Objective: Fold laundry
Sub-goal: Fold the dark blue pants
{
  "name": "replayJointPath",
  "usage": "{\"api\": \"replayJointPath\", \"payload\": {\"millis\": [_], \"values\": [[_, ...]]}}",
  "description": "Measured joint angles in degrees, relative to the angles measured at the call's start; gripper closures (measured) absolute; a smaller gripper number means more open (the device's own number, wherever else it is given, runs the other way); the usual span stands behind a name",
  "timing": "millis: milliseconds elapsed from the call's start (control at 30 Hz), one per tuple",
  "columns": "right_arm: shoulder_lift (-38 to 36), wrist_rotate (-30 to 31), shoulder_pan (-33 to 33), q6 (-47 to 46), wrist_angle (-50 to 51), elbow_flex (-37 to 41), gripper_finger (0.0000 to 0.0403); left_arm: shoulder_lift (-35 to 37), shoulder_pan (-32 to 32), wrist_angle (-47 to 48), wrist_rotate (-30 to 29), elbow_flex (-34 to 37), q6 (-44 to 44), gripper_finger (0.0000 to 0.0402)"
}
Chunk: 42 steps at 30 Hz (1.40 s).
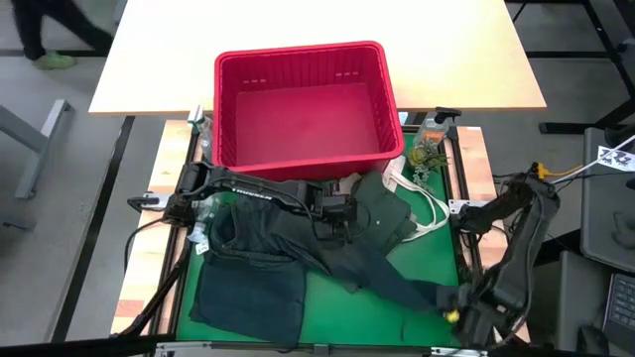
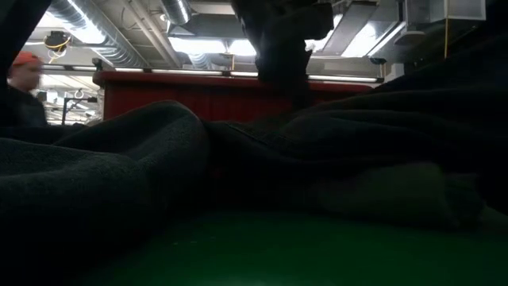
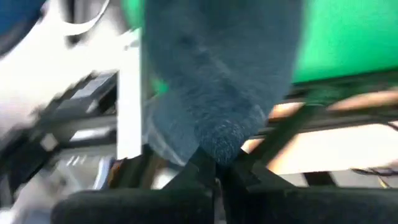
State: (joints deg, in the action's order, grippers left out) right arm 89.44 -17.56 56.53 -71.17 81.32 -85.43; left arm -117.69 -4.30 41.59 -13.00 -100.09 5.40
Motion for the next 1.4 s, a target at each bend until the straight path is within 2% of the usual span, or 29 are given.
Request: {"api": "replayJointPath", "payload": {"millis": [167, 367, 433, 533, 633, 767, 967, 1067, 1233, 1400], "values": [[-5.9, 9.7, 0.0, -8.5, 9.3, 0.0, 0.0400, 0.1, 0.6, 0.6, -8.3, -2.4, 0.0, 0.0401], [-11.0, 15.3, 0.0, -19.8, 8.6, 1.2, 0.0400, 0.1, 2.5, 4.1, -18.4, -3.8, 0.1, 0.0401], [-11.6, 15.6, 0.0, -21.7, 8.6, 2.3, 0.0400, 0.1, 3.4, 5.2, -19.2, -3.8, 0.1, 0.0401], [-12.4, 14.7, 0.0, -21.7, 8.6, 5.5, 0.0400, 0.0, 4.7, 5.3, -17.5, -3.8, 0.1, 0.0397], [-13.1, 9.9, 0.0, -21.6, 8.7, 8.6, 0.0400, -0.3, 5.7, 5.1, -15.0, -3.5, 0.2, 0.0379], [-14.5, 4.0, 0.1, -21.4, 8.7, 11.0, 0.0400, -0.3, 6.1, 4.4, -14.5, -3.4, 0.2, 0.0342], [-17.3, 6.9, 0.0, -23.7, 8.7, 11.7, 0.0400, -0.3, 6.2, 2.0, -14.3, -3.6, 0.4, 0.0281], [-18.7, 9.0, 0.1, -26.3, 8.7, 11.7, 0.0400, -0.3, 5.8, 3.1, -12.0, -5.5, -1.0, 0.0264], [-21.6, 8.4, 0.1, -26.7, 8.7, 11.7, 0.0400, 0.1, 4.9, 3.8, -7.6, -10.8, -1.5, 0.0259], [-24.7, 5.5, 0.1, -24.1, 8.7, 11.7, 0.0400, 0.2, 3.5, 4.0, 2.0, -14.3, -1.5, 0.0268]]}}
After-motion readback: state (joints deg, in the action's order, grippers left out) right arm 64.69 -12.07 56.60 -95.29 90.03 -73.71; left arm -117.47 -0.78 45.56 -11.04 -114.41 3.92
